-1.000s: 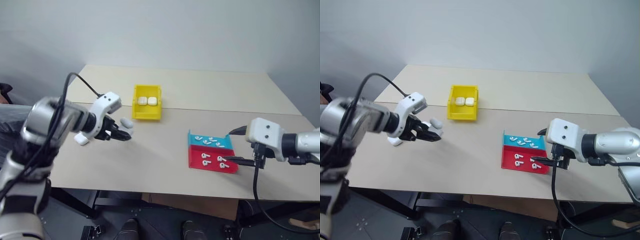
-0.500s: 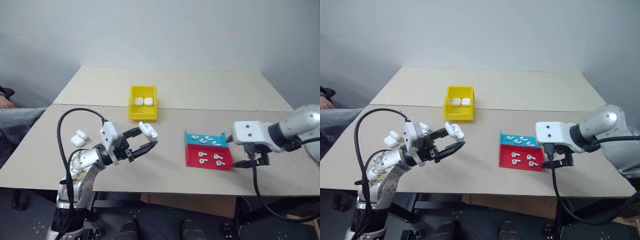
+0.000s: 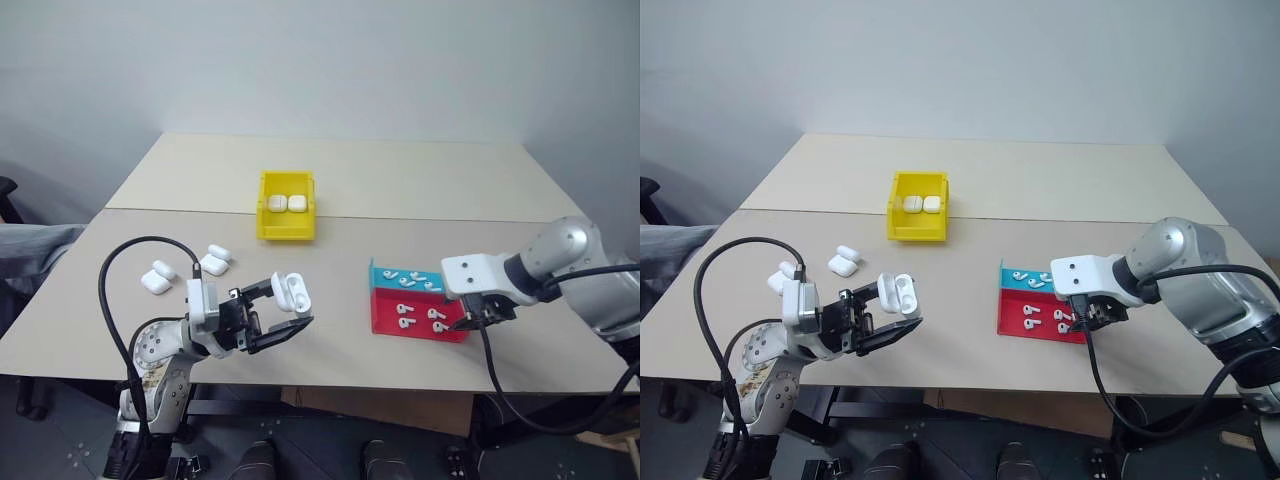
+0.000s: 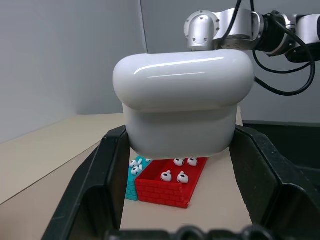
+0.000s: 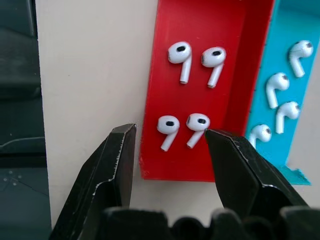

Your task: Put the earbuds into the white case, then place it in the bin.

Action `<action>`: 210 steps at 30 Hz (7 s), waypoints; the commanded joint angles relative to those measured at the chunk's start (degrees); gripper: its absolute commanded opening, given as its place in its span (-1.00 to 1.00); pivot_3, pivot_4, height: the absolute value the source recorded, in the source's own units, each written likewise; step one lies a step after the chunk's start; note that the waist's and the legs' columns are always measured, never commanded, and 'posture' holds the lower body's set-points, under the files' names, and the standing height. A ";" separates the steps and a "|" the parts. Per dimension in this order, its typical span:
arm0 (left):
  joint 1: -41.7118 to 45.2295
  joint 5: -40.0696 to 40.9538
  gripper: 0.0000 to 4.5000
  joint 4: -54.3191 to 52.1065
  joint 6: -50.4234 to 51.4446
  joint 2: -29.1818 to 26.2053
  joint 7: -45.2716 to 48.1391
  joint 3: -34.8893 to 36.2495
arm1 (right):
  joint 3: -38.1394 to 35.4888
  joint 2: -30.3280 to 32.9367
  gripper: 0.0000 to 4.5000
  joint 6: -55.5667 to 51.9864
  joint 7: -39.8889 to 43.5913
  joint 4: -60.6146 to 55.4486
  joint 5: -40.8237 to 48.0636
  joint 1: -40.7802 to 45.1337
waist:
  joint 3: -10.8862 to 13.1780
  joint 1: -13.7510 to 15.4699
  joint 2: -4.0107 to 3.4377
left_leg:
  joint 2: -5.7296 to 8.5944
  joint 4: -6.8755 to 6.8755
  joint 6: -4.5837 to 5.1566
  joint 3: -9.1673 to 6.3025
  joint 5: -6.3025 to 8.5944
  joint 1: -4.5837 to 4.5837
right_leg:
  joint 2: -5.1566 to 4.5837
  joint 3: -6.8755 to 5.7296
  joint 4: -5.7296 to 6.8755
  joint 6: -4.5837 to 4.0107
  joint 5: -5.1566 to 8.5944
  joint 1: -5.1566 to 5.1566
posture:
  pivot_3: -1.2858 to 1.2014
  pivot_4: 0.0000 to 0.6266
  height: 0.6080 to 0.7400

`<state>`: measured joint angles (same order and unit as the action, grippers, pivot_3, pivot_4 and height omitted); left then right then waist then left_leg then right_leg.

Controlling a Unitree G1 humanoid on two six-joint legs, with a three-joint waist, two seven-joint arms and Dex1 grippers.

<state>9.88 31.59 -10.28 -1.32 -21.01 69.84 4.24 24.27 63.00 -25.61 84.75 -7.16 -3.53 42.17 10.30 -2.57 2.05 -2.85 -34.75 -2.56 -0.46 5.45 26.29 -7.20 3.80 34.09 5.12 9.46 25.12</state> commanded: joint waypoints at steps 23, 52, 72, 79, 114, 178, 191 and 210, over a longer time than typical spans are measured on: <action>0.00 2.60 0.21 -4.81 0.72 -5.92 -0.81 -1.89 | 0.97 -8.00 -0.40 0.70 0.21 9.32 -7.01 1.75 | 0.00 0.06 -0.01 | 0.00 0.05 0.00 0.00 0.00 0.01 | 0.00 0.00 0.01 0.00 0.00 0.00 | 0.03 -0.52 1.00; -1.18 1.89 0.21 -7.58 2.82 -7.77 -3.96 -2.09 | -1.97 -6.20 0.15 7.94 -0.49 5.62 -6.74 -0.96 | 0.00 0.03 -0.01 | -0.01 0.07 -0.01 0.01 0.01 0.01 | 0.00 0.00 -0.03 0.00 0.00 0.04 | 0.03 -0.52 1.00; -3.14 2.69 0.21 -11.80 7.44 -10.22 -6.12 -2.42 | -0.86 -6.65 -0.25 5.58 -0.52 7.53 -8.53 -1.17 | 0.00 -0.06 0.00 | -0.03 0.08 -0.02 0.01 0.01 0.02 | 0.00 0.00 -0.07 -0.01 0.01 0.11 | 0.03 -0.52 1.00; -3.51 1.80 0.21 -12.26 8.48 -11.38 -7.02 -2.71 | -0.58 -7.46 -0.25 7.13 -1.62 9.40 -9.52 -1.62 | 0.00 -0.14 0.00 | -0.03 0.08 -0.02 0.01 0.01 0.02 | 0.00 0.00 -0.09 -0.01 0.01 0.11 | 0.03 -0.52 1.00; -4.30 0.15 0.21 -12.76 8.17 -11.36 -8.99 -3.01 | -0.27 -9.69 -0.25 11.27 -2.87 12.68 -11.30 -2.57 | 0.00 -0.24 0.00 | -0.04 0.08 -0.03 0.01 0.02 0.03 | 0.00 0.00 -0.18 -0.01 0.01 0.13 | 0.03 -0.52 1.00; 11.02 13.28 0.21 -17.44 21.50 -9.19 -8.37 -4.31 | -28.58 -38.27 -0.73 16.11 -10.37 -9.63 43.09 -1.33 | 0.05 0.00 -0.02 | -0.06 0.46 -0.01 0.01 0.01 0.03 | 0.07 -0.02 -0.34 -0.01 0.00 0.00 | 0.03 -0.52 1.00; 9.95 14.57 0.21 -18.92 22.44 -10.12 -9.50 -3.42 | -23.63 -38.71 -0.73 20.62 -8.29 -5.65 40.11 -0.71 | 0.05 0.02 -0.02 | -0.06 0.58 -0.01 0.01 0.01 0.02 | 0.07 -0.02 -0.33 -0.01 0.00 0.05 | 0.03 -0.52 1.00; 9.98 13.82 0.21 -18.73 21.23 -9.71 -9.18 -3.71 | -20.74 -37.46 -0.41 22.16 -6.02 -3.80 36.70 -1.44 | 0.05 0.05 -0.02 | -0.06 0.59 -0.01 0.01 0.01 0.02 | 0.07 -0.02 -0.34 -0.01 0.00 0.07 | 0.03 -0.52 1.00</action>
<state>19.24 44.83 -27.15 21.42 -31.05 60.48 -0.17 2.51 24.81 -3.94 77.64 -10.58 33.78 40.23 10.36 -2.52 2.03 -2.91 -34.16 -2.58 -0.45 5.46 26.32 -7.13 3.78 33.75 5.11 9.46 25.19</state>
